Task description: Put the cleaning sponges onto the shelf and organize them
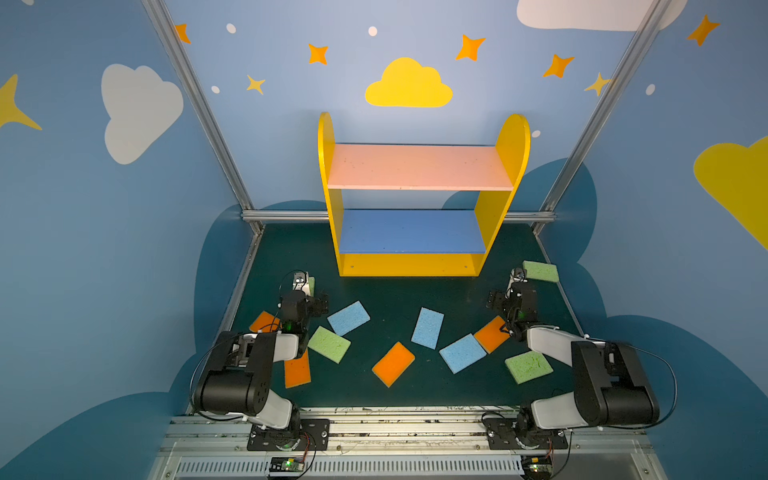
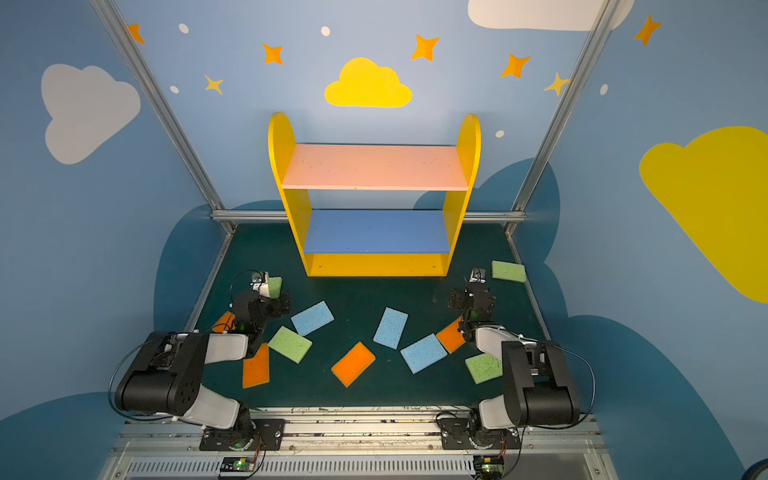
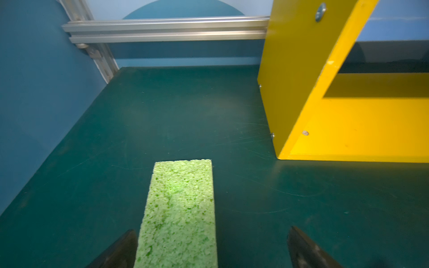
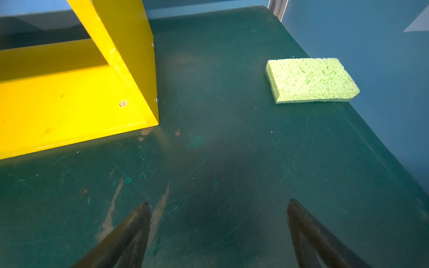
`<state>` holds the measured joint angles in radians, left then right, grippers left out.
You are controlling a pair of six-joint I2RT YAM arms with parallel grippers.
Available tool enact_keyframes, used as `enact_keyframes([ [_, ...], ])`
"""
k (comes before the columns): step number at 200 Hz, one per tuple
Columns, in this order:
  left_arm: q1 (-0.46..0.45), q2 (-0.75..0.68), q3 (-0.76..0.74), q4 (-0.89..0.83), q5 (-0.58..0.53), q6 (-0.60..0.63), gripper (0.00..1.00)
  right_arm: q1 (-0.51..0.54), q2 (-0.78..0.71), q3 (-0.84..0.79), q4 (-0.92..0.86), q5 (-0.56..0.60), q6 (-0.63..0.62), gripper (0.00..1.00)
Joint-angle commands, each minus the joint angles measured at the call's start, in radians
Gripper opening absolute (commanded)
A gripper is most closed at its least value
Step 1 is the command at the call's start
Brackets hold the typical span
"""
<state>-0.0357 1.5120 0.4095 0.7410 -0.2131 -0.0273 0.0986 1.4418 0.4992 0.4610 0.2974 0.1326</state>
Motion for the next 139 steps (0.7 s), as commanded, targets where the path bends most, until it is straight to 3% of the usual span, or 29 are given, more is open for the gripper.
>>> enact_keyframes([
  [1,0.001,-0.08,0.1,-0.211,-0.064,-0.017,1.0,0.01,-0.032,-0.022,0.033,0.033,-0.001,0.9],
  [35,-0.001,-0.222,0.163,-0.369,-0.034,-0.039,1.0,0.038,-0.145,-0.058,0.078,0.033,-0.1,0.87],
  [45,-0.001,-0.268,0.197,-0.445,-0.005,-0.045,1.0,0.05,-0.229,-0.029,-0.013,0.034,-0.104,0.87],
  [58,-0.005,-0.322,0.245,-0.541,0.045,-0.052,1.0,0.049,-0.345,0.043,-0.224,0.021,0.0,0.87],
  [76,-0.026,-0.386,0.323,-0.683,0.063,-0.099,1.0,0.05,-0.448,0.106,-0.363,-0.094,0.034,0.87],
  [100,-0.084,-0.438,0.435,-0.869,0.048,-0.161,0.99,0.05,-0.523,0.115,-0.346,-0.291,0.012,0.86],
  [119,-0.152,-0.457,0.516,-1.05,0.005,-0.219,0.98,0.056,-0.562,0.138,-0.367,-0.442,0.1,0.84],
  [139,-0.219,-0.517,0.503,-1.141,-0.014,-0.301,0.98,0.08,-0.565,0.209,-0.466,-0.56,0.154,0.8],
])
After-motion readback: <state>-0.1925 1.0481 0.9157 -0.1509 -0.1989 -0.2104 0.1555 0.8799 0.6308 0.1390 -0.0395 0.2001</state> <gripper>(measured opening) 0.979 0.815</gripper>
